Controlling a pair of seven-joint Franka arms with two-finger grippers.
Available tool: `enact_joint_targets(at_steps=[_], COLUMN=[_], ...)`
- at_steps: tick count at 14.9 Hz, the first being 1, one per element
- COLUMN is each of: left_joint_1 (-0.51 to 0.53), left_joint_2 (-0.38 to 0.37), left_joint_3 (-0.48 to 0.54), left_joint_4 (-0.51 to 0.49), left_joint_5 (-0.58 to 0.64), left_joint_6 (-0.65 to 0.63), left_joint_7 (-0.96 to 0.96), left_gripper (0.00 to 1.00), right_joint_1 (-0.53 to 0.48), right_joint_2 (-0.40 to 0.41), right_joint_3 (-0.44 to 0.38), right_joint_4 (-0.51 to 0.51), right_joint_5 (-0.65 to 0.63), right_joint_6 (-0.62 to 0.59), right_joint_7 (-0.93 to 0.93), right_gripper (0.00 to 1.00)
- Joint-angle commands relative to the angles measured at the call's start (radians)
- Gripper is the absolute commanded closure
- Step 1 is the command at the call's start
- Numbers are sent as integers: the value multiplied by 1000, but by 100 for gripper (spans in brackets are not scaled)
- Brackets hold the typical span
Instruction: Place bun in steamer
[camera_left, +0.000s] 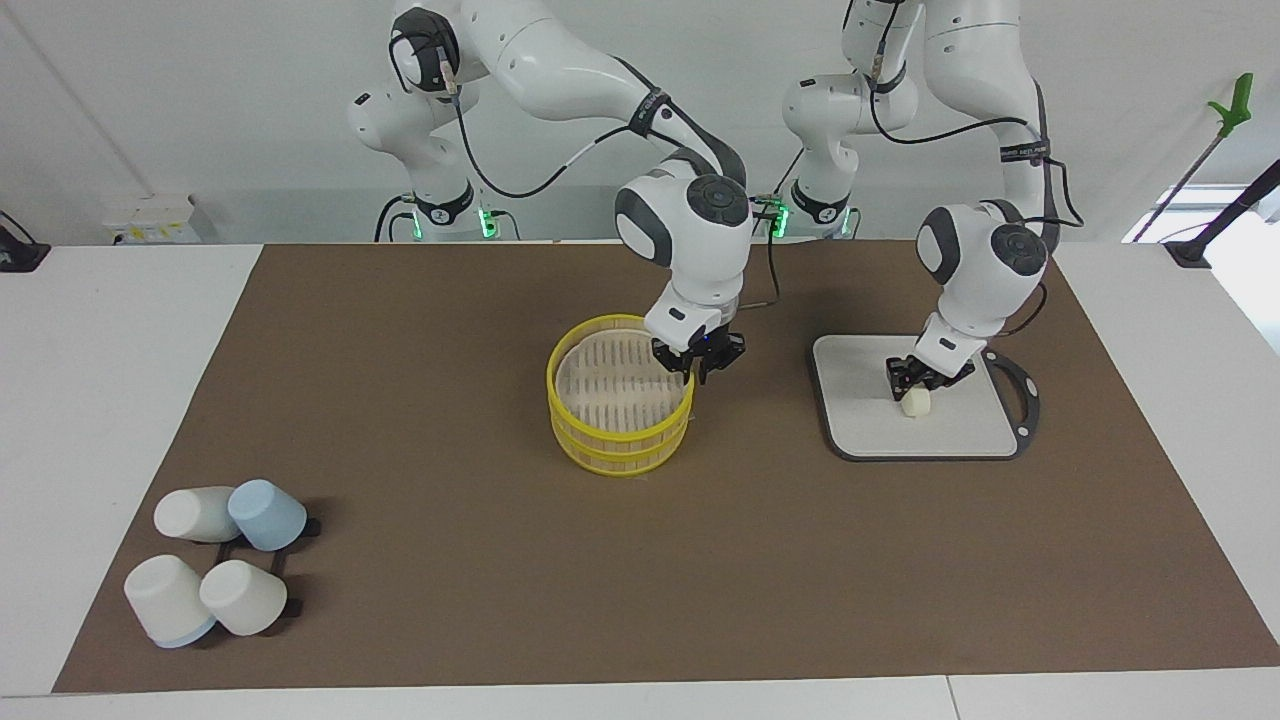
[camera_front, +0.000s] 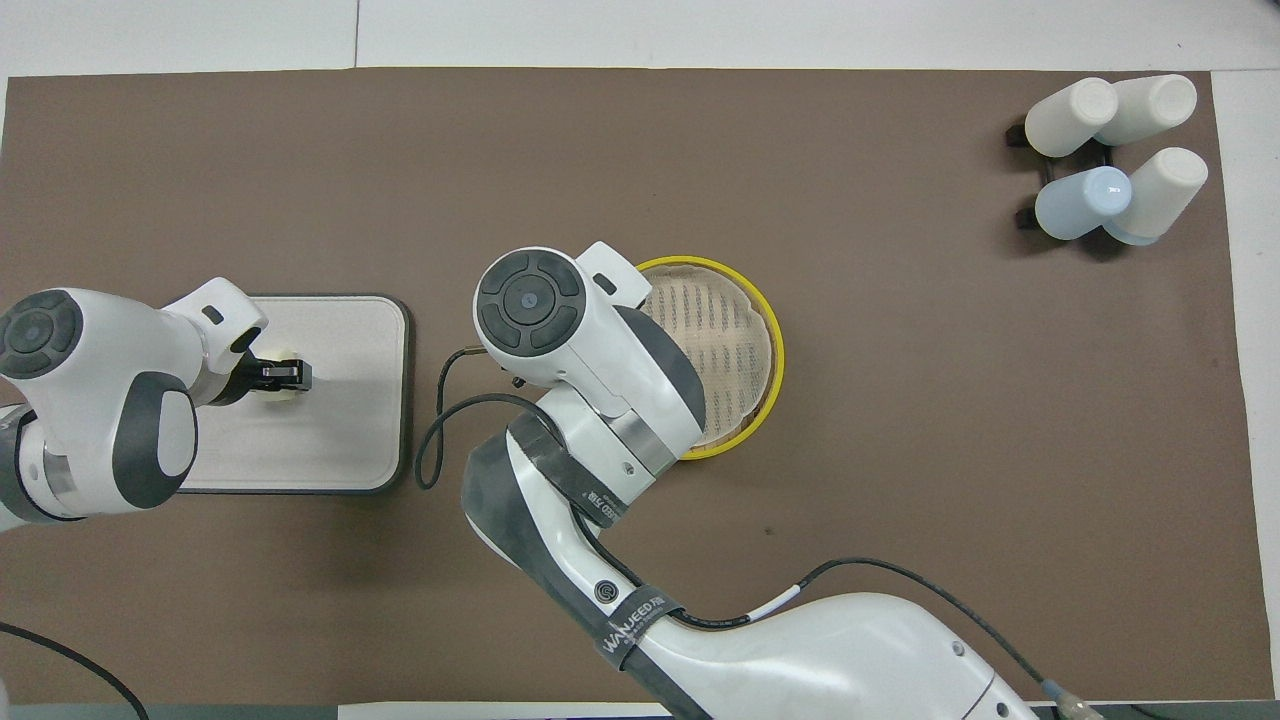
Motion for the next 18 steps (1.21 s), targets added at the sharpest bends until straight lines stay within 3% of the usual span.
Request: enact_joint_targets(at_steps=[1,3,5,9,11,13,16,18], left_joint_1=[-4,-6,-7,-59,-137,-224,-407,-522], left_joint_2=[-4,3,5,2,-3,3,39,60], left_joint_3=[3,0,0,-4,-4,-4,-4,-4], left_joint_4=[-2,19,77,267,341,419,513,518], left_joint_5=[-1,-5,-11,-33,-33,-37,-71,-74], left_joint_6=[14,0,-64,-320,-391,-449,-424,-373], left_joint_7=[12,7,-2,-119,-279,-458,-766,-883], left_gripper=[88,88,87,85,85,85,85,85], right_joint_1=[-4,-13,-18,-60,-111,-183,-312,-358], right_joint_2=[-39,-41,-36,-36,-52,-120,-199,-229], right_joint_3=[9,9,9,9,6,1,4,0], right_joint_4=[-75,-75,-9,111,176,175,146,113], right_joint_5=[3,3,5,-1,-3,6,7,3], right_joint_6=[54,50,-19,-155,-261,-329,-463,-528], right_joint_7=[-2,-8,-8,-11,-81,-234,-383,-509], right_gripper=[100,100,100,100,100,100,100,100])
